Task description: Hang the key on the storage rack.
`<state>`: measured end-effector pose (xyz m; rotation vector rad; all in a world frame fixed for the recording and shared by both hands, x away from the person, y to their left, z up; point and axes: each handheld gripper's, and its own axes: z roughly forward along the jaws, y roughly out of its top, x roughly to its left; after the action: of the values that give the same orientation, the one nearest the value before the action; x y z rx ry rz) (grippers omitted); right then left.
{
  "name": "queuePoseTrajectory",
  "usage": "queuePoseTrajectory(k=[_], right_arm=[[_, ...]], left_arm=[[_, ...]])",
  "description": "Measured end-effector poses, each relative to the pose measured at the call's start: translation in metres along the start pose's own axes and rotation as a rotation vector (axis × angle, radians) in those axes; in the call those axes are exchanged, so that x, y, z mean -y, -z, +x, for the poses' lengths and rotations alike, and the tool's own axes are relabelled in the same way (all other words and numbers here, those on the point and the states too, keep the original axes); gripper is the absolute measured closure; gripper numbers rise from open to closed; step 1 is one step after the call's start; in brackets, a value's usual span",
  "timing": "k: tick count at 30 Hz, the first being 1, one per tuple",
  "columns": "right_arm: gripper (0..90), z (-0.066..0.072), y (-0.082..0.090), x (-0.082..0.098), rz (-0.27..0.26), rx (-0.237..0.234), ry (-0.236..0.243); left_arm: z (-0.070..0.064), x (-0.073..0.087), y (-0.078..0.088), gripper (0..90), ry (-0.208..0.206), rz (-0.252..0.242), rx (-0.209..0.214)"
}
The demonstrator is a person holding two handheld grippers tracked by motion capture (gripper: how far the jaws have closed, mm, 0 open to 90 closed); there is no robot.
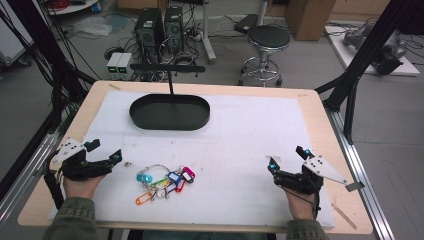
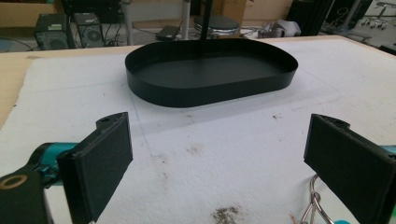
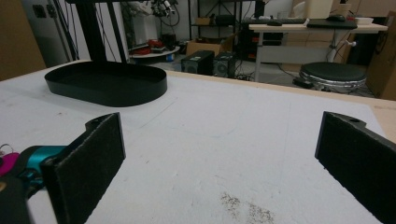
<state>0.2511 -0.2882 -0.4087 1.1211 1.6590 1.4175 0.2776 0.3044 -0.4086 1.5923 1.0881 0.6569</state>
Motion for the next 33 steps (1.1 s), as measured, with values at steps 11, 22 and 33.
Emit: queuePoseTrajectory(k=[11,22,33], right_arm=[[0.5,0.000,-0.001,0.000,0.003,-0.006,-0.003],[0.5,0.000,-0.001,0.000,0.003,-0.005,0.001],[0.5,0.001,-0.002,0.001,0.014,-0.008,0.005]], left_arm=[[-0.008,-0.001,-0.005,8.2,-0.003,0.025,0.027],[-0.015,0.001,-0.012,8.2,-0.018,0.068,0.055],[-0.019,0.003,-0.019,8.5,-0.030,0.111,0.078]])
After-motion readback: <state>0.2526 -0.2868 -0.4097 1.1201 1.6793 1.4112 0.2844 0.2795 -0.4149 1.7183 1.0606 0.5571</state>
